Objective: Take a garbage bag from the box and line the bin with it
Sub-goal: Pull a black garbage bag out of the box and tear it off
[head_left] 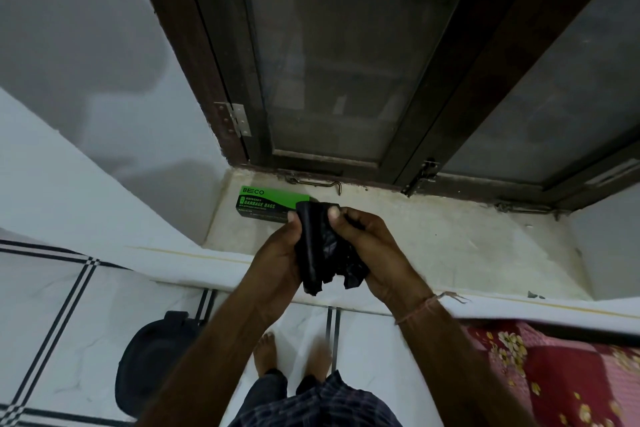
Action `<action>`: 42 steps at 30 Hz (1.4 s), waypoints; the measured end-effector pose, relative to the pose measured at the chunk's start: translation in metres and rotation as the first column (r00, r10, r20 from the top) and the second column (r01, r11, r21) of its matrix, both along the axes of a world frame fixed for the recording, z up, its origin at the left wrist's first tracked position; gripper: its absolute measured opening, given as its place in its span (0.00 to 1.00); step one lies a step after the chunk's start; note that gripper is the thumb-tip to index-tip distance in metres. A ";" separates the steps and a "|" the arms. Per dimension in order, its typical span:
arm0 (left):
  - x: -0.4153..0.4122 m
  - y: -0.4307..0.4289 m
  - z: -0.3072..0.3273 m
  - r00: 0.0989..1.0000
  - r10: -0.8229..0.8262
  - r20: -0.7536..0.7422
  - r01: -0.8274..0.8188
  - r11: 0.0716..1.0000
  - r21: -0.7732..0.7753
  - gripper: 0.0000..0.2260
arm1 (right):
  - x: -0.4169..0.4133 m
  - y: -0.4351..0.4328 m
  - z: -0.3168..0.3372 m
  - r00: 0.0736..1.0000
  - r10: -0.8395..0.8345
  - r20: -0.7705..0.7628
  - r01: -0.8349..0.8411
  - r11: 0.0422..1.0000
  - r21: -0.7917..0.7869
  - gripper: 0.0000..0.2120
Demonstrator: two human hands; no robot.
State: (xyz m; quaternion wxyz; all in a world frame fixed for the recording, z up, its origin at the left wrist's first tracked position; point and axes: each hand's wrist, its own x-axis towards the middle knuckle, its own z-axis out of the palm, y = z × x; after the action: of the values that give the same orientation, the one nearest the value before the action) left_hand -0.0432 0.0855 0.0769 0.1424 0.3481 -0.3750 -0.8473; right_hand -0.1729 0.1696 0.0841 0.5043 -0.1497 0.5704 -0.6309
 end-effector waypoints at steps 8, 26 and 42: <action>0.003 -0.002 -0.003 1.000 0.006 -0.018 -0.006 0.999 0.054 0.26 | -0.002 0.003 -0.002 0.998 -0.046 -0.031 0.047 0.998 0.030 0.07; 0.005 -0.002 -0.001 0.999 -0.025 -0.043 0.025 1.000 0.002 0.21 | -0.003 0.007 -0.002 0.998 0.053 -0.025 -0.052 0.998 0.038 0.17; -0.002 0.004 0.001 0.999 0.029 -0.018 -0.028 0.999 0.038 0.23 | 0.011 0.004 0.000 0.984 -0.127 0.125 0.132 0.991 -0.034 0.05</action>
State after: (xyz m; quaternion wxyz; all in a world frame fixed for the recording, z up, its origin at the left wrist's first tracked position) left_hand -0.0447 0.0893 0.0777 0.1512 0.3483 -0.3527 -0.8552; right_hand -0.1617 0.1740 0.0840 0.4930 -0.0841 0.5335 -0.6821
